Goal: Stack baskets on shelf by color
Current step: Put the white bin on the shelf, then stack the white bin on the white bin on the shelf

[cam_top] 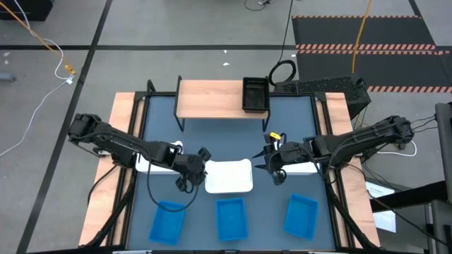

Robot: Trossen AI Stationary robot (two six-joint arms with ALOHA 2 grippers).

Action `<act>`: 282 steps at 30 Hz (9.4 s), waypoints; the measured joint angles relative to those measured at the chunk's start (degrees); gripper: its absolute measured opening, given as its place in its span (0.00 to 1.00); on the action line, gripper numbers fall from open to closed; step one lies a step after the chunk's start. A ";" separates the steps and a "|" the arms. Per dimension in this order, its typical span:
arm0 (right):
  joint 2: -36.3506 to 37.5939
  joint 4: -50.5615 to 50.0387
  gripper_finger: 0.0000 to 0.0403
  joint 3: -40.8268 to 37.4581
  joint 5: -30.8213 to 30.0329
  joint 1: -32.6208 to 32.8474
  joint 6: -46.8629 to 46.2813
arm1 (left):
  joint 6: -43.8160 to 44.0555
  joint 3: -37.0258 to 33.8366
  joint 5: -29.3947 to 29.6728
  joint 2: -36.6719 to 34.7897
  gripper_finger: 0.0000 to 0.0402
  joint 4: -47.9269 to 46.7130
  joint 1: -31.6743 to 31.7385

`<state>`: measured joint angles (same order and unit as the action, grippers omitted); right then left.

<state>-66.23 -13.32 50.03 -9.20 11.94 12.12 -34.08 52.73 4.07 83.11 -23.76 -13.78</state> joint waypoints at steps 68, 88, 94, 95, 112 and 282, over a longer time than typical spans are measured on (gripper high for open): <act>-12.03 -27.86 0.06 -1.70 14.30 -3.26 -82.84 | 43.75 -3.06 25.54 -10.64 0.52 -6.54 1.81; -8.75 -76.63 0.00 38.01 -16.29 6.10 -84.07 | 46.47 -3.10 25.36 -10.80 0.52 -7.85 -1.35; -9.52 -68.84 0.00 45.86 -22.63 -1.03 -52.06 | 45.78 -2.35 25.40 -10.85 0.52 -10.26 -1.71; -9.81 -65.80 0.00 46.85 -23.33 -2.28 -45.32 | 45.78 -2.04 25.45 -11.09 0.52 -10.80 -1.63; -34.91 -36.38 0.00 63.28 -3.96 -24.14 11.18 | 52.59 -0.67 26.20 -21.94 0.52 -15.28 -1.53; -49.30 -2.30 0.45 37.72 -9.61 5.11 -47.23 | 76.21 -2.72 34.00 -5.05 0.52 -17.83 -17.90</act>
<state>-115.53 -15.62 87.75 -18.81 17.06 -35.11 42.13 50.00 38.06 78.07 -41.59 -31.68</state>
